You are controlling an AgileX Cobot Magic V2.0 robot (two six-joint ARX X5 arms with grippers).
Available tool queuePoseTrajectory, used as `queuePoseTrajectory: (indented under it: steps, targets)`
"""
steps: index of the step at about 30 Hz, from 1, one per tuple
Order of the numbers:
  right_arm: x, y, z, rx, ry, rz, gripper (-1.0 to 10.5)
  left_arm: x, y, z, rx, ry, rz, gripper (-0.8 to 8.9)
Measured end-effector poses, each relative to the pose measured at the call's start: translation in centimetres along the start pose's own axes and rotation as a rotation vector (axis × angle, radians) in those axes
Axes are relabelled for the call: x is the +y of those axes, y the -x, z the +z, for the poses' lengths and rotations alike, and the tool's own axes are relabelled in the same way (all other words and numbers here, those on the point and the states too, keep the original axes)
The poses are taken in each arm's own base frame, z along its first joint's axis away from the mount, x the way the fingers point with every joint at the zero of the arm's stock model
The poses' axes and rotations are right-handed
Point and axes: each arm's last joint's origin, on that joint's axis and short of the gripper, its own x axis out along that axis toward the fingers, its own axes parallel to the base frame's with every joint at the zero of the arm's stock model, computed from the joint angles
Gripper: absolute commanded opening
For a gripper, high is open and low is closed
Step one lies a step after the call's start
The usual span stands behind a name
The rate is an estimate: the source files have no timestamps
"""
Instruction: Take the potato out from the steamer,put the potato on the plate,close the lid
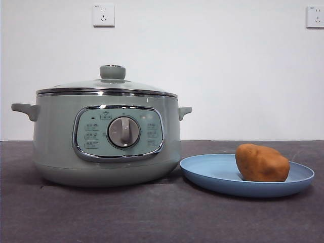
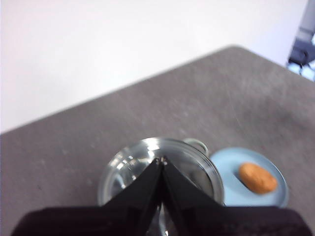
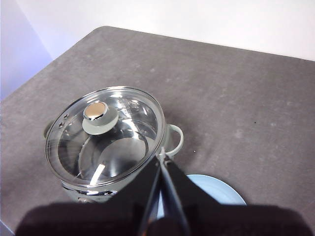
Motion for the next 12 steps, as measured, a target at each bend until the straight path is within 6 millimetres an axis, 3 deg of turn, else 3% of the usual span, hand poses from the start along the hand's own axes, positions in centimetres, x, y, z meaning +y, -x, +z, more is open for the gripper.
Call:
queuePoseTrajectory:
  steps: [5, 12]
  targets:
    - [0.0, 0.0, 0.0, 0.0, 0.0, 0.0, 0.0, 0.4, 0.3, -4.2, -0.111, 0.036, 0.074, -0.03]
    - [0.0, 0.0, 0.0, 0.0, 0.0, 0.0, 0.0, 0.7, -1.6, -13.9, -0.228, 0.09, 0.108, -0.03]
